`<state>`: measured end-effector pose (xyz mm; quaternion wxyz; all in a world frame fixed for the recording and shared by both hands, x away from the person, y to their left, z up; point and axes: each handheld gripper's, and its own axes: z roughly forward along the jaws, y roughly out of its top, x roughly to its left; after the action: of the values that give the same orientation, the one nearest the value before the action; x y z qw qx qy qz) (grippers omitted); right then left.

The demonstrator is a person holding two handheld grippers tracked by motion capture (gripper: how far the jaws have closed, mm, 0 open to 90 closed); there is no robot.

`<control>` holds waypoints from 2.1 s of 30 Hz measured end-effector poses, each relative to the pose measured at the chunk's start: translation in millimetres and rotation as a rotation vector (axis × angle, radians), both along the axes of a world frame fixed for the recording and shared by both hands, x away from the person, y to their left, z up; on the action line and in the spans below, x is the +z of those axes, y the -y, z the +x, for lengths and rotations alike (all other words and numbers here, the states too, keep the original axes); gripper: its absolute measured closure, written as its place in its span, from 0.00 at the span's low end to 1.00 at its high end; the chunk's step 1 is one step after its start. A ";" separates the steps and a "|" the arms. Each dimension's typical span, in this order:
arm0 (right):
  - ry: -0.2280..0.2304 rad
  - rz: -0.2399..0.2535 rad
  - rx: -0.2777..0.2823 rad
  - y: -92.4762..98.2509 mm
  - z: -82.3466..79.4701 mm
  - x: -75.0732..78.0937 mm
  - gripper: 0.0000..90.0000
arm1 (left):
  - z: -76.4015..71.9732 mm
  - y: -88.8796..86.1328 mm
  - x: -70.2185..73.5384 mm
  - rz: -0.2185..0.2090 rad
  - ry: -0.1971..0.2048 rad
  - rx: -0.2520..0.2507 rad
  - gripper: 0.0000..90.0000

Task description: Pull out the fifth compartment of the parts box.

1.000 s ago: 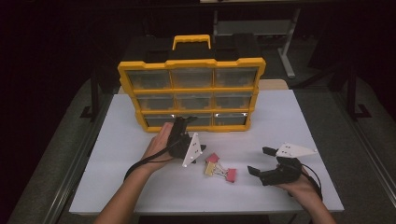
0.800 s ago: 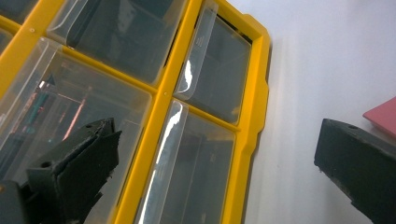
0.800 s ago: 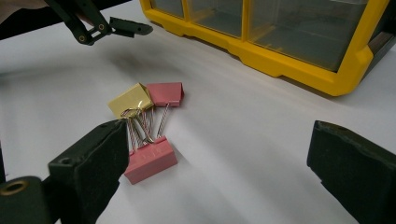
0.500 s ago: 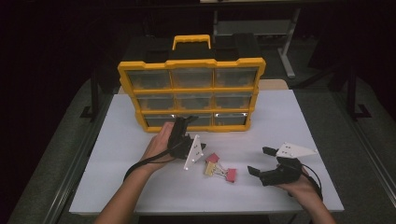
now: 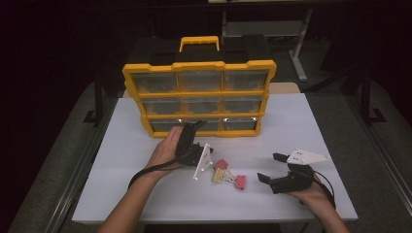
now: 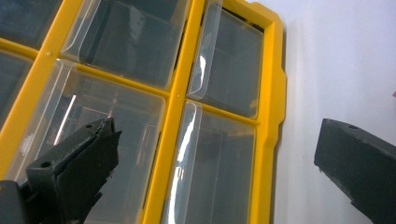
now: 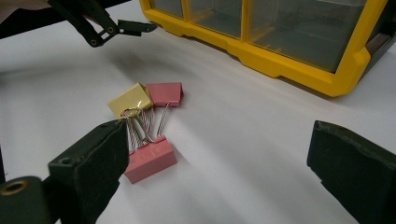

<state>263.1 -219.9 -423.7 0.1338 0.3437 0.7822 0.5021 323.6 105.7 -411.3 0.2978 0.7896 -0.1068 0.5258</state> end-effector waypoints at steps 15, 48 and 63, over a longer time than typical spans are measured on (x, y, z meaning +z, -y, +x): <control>0.000 -0.003 -0.001 -0.1 -0.4 -0.2 0.06 | -0.9 1.5 1.2 0.010 0.073 -0.005 0.00; 0.001 -0.006 -0.002 -1.1 -0.4 0.0 0.06 | 4.3 0.7 20.8 0.030 0.155 0.008 0.00; 0.000 -0.004 -0.005 -0.6 -0.3 0.3 0.06 | 12.2 1.8 31.8 0.041 0.198 0.022 0.00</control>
<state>262.8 -219.3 -423.4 0.1359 0.3454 0.7822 0.5004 335.7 103.9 -379.5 0.2637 0.7408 -0.1377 0.6022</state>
